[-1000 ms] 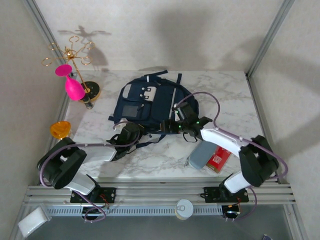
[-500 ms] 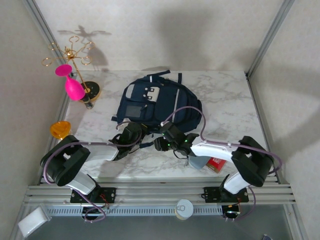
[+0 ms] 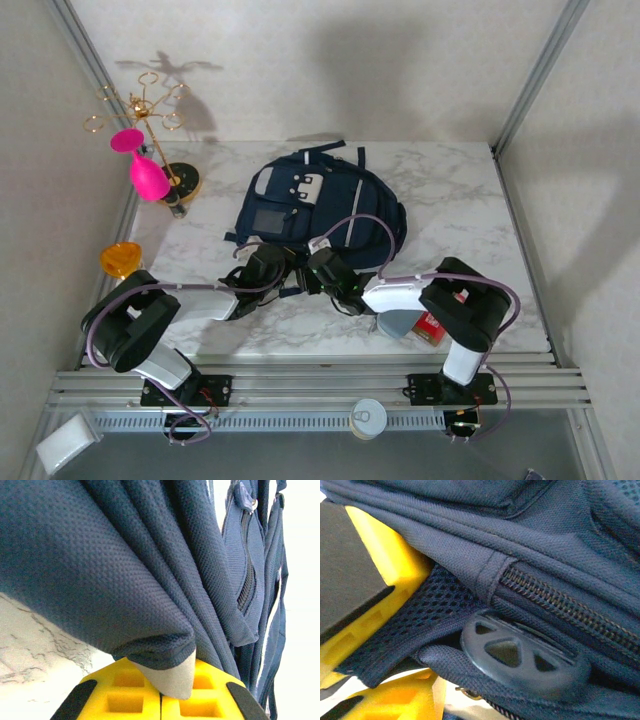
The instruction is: Pack books, pencil case, and school supplies into a backpack
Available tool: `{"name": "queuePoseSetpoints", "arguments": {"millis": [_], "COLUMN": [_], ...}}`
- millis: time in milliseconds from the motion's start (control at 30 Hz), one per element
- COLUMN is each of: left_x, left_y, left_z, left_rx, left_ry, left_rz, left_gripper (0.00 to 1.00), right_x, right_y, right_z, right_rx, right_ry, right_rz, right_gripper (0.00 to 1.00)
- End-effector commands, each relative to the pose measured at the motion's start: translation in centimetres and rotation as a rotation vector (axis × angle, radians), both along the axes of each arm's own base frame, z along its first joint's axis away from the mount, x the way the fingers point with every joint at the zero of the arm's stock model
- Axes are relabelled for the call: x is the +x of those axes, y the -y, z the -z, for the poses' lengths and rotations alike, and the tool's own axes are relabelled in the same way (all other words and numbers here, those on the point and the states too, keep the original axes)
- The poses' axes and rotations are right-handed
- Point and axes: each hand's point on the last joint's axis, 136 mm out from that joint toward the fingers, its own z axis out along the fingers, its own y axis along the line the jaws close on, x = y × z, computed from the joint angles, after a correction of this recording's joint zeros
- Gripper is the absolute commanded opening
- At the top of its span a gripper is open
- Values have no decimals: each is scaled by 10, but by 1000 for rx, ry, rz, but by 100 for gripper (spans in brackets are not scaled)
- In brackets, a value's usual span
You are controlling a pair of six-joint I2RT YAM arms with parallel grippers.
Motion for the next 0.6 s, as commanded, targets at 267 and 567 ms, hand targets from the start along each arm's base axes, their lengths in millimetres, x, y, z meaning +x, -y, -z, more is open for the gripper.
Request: {"name": "queuePoseSetpoints", "arguments": {"millis": [267, 567], "left_x": [5, 18], "left_y": [32, 1], "left_z": [-45, -47], "left_rx": [-108, -36], "left_ry": [94, 103], "left_rz": [92, 25], "left_gripper": [0, 0], "right_x": [19, 0], "right_y": [14, 38], "right_z": [-5, -9], "right_rx": [-87, -122], "right_ry": [128, 96], "right_rz": [55, 36], "right_gripper": [21, 0]}}
